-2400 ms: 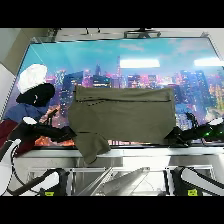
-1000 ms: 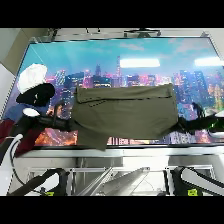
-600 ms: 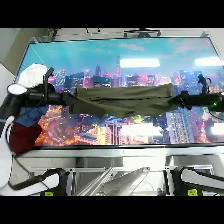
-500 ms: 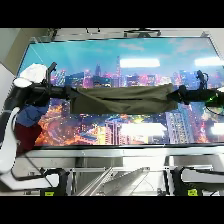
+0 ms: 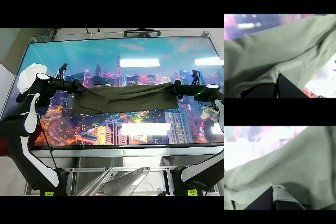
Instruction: Fold the shirts.
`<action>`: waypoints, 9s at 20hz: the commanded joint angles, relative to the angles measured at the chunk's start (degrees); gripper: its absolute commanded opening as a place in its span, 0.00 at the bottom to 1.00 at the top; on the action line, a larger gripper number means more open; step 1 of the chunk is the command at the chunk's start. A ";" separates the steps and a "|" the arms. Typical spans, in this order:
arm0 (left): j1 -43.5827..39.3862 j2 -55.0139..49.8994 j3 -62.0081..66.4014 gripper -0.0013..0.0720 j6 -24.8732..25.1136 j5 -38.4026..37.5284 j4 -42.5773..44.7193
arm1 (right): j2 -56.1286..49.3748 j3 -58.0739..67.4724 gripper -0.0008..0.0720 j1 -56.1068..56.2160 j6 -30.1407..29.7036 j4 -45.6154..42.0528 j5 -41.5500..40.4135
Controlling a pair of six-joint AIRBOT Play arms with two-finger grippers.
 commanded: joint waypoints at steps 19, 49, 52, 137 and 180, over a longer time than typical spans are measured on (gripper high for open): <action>3.69 2.03 8.24 0.45 -2.60 -2.69 7.37 | -2.84 12.35 0.91 -1.70 -1.16 -13.97 -4.15; -37.00 -19.02 25.77 0.02 -12.35 18.71 4.74 | 7.91 29.70 0.04 5.44 11.45 -2.34 27.47; -35.82 -17.53 22.18 0.03 -12.15 19.89 0.70 | 7.91 29.68 0.04 6.78 11.72 -2.38 27.52; 8.44 30.05 12.94 0.04 2.34 -20.63 -22.67 | 51.23 -57.79 0.04 -43.58 12.50 -8.61 -33.55; 10.95 68.91 -45.64 0.02 -0.22 -14.49 -12.20 | 55.10 -13.25 0.04 35.43 36.35 -38.66 -0.28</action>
